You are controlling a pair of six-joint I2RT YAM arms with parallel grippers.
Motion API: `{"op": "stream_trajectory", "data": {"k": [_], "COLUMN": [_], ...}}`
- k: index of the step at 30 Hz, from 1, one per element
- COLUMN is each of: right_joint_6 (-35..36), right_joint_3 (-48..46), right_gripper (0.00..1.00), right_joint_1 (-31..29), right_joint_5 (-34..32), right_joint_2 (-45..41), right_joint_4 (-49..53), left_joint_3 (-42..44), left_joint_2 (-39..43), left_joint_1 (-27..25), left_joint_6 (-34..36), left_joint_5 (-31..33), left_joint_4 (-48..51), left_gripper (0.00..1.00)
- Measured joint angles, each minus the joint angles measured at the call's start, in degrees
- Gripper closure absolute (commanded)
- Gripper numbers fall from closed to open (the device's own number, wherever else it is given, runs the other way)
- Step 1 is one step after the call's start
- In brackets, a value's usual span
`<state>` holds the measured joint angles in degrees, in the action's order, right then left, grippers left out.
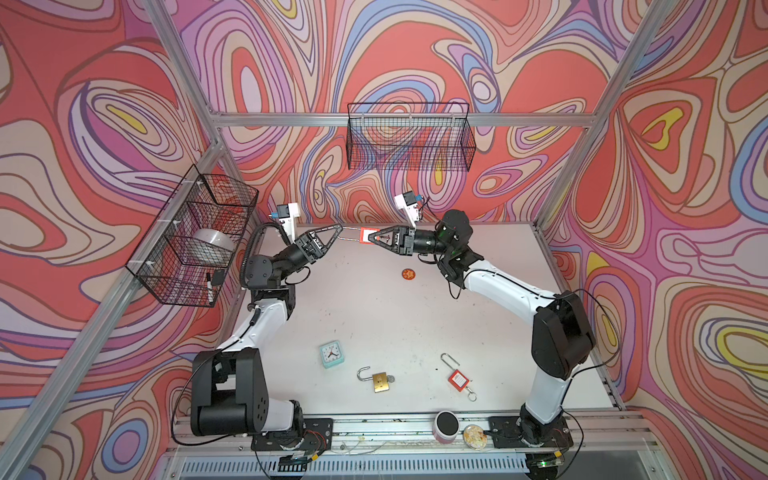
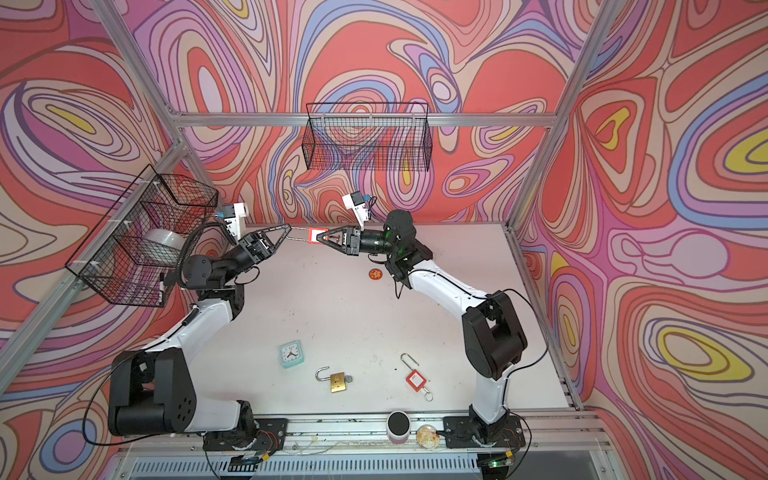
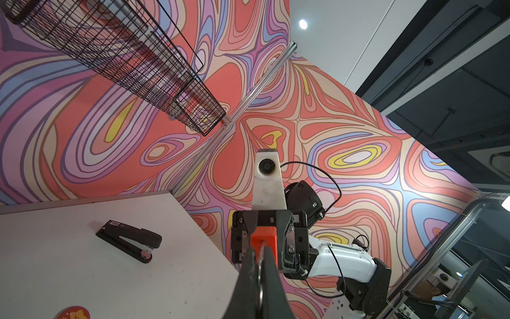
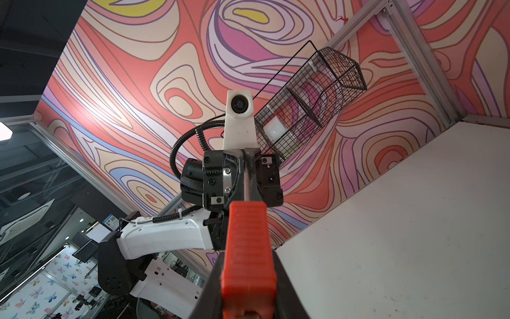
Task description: Lock with the key
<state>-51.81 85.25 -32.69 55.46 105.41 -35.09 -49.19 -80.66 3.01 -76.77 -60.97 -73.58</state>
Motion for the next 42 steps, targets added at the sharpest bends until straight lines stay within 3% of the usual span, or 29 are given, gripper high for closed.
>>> {"op": "stream_trajectory", "data": {"k": [19, 20, 21, 22, 27, 31, 42], "right_joint_6": [-8.15, -8.09, -7.87, -7.67, -4.87, -4.15, -4.09], "right_joint_3": [3.04, 3.04, 3.04, 3.04, 3.04, 3.04, 3.04], "right_gripper": [1.0, 1.0, 1.0, 1.0, 1.0, 1.0, 1.0], "right_joint_1": [-0.28, -0.28, -0.28, -0.28, -1.33, -1.79, -1.64], "right_joint_5": [3.76, 3.74, 3.65, 3.43, 1.55, 0.63, -0.22], "right_joint_2": [5.66, 5.66, 5.66, 5.66, 5.64, 5.62, 5.62], "right_joint_4": [-10.78, -10.75, -10.6, -10.29, -6.12, -4.92, -4.66], "left_joint_3": [0.11, 0.11, 0.11, 0.11, 0.39, 0.57, 0.59], "left_joint_2": [0.04, 0.04, 0.04, 0.04, 0.04, 0.04, -0.68], "left_joint_1": [-1.53, -1.53, -1.55, -1.55, -2.58, -2.91, -4.55], "left_joint_6": [0.02, 0.02, 0.02, 0.07, 0.42, 0.68, 1.77], "left_joint_5": [0.57, 0.59, 0.63, 0.74, 0.52, 0.55, 2.4], "left_joint_4": [0.02, 0.02, 0.02, 0.02, 0.02, 0.0, -0.2], "left_gripper": [1.0, 0.94, 0.8, 0.75, 0.61, 0.54, 0.48]}}
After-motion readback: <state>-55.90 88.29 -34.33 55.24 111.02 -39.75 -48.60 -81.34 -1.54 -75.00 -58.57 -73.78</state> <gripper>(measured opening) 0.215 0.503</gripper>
